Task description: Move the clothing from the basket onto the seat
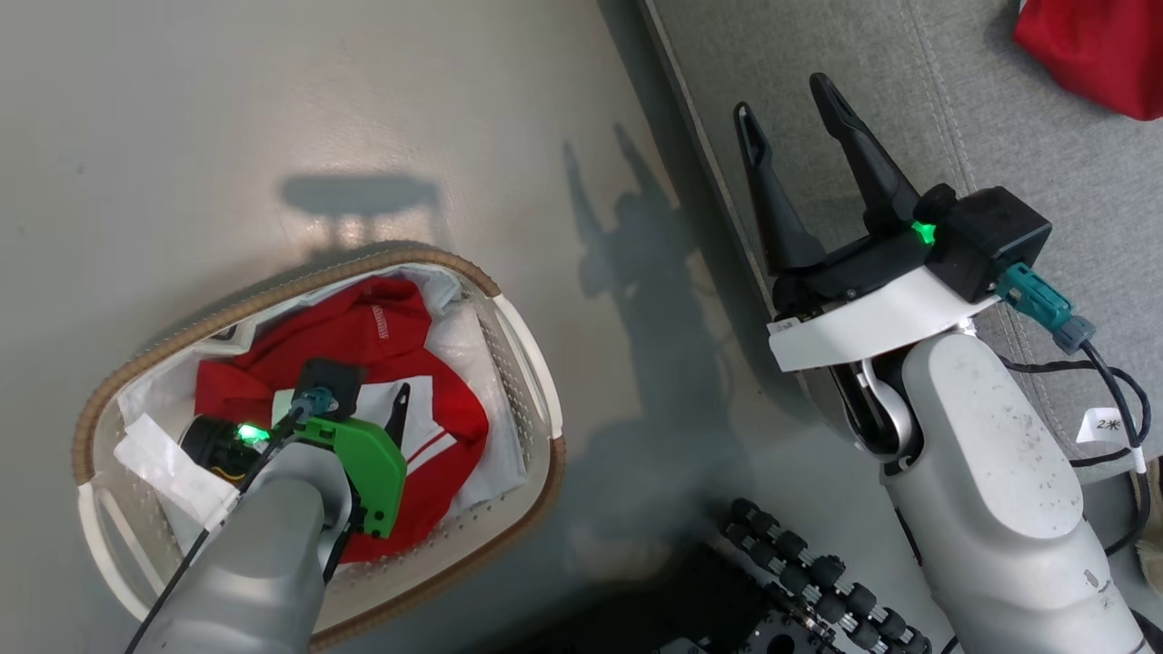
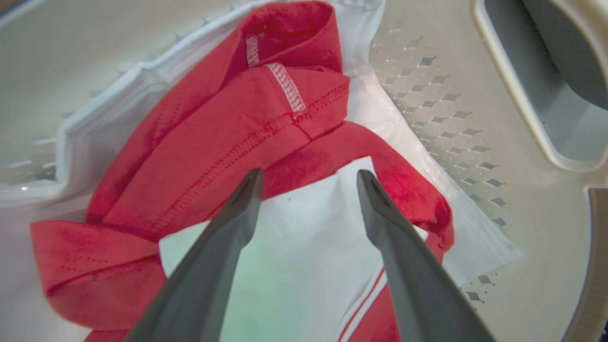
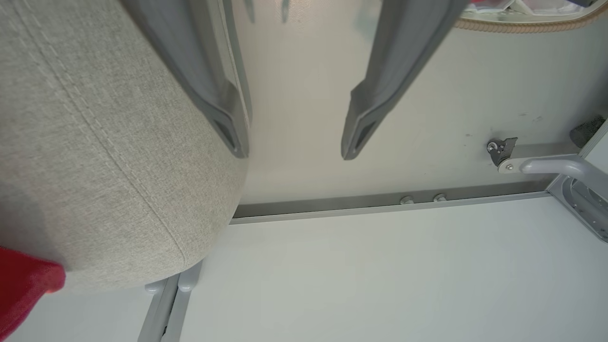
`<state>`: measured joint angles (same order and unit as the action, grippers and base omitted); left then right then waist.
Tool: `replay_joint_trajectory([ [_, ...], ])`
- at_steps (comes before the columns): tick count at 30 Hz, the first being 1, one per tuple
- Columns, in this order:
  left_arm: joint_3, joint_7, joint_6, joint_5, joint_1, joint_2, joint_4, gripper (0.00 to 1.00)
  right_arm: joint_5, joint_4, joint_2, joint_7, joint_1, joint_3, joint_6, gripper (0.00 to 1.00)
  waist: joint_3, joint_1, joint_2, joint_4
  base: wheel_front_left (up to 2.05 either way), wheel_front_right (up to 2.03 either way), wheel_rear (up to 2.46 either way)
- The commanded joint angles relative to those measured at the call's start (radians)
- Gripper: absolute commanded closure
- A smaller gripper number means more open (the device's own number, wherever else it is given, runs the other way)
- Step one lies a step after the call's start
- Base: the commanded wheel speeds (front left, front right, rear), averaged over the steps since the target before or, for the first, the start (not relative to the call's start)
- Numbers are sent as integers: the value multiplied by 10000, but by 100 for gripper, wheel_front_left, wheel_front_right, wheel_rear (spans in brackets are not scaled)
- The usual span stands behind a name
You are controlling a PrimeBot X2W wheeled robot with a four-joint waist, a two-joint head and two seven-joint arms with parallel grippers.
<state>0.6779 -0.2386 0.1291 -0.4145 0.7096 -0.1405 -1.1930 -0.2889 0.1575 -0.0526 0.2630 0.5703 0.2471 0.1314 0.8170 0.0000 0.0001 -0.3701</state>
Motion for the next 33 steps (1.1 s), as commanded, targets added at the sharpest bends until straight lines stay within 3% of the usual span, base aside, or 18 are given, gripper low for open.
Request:
replay_joint_trajectory([
  [1, 49, 9, 25, -50, 263, -75, -142, 0, -36, -81, 7, 23, 113, -18, -12, 0, 489, 0, -1, -253, 0, 0, 0],
  [14, 639, 654, -126, 173, 816, -49, -873, 0, 182, -169, 1, 23, -96, -325, -14, 0, 972, 0, -1, 91, 2, 2, 2],
  [15, 661, 713, -108, 154, 814, -60, -885, 5, 163, -161, 1, 23, -81, -321, -14, 0, 975, 0, -1, 93, 0, 0, 0],
  [16, 676, 746, -91, 116, 820, -69, -896, 100, 134, -143, 0, 23, -47, -309, -14, 0, 973, 0, -1, 90, 0, 0, 0],
  [23, 632, 306, -18, -120, 821, -135, -890, 100, -169, 27, -4, 23, 212, -130, -14, 0, 652, 0, -1, -72, 0, 0, 0],
  [33, 478, -224, 18, -732, -162, 211, -580, 100, -76, 670, -7, 23, -121, -28, -14, 0, -940, 0, -1, 235, 0, 0, 0],
])
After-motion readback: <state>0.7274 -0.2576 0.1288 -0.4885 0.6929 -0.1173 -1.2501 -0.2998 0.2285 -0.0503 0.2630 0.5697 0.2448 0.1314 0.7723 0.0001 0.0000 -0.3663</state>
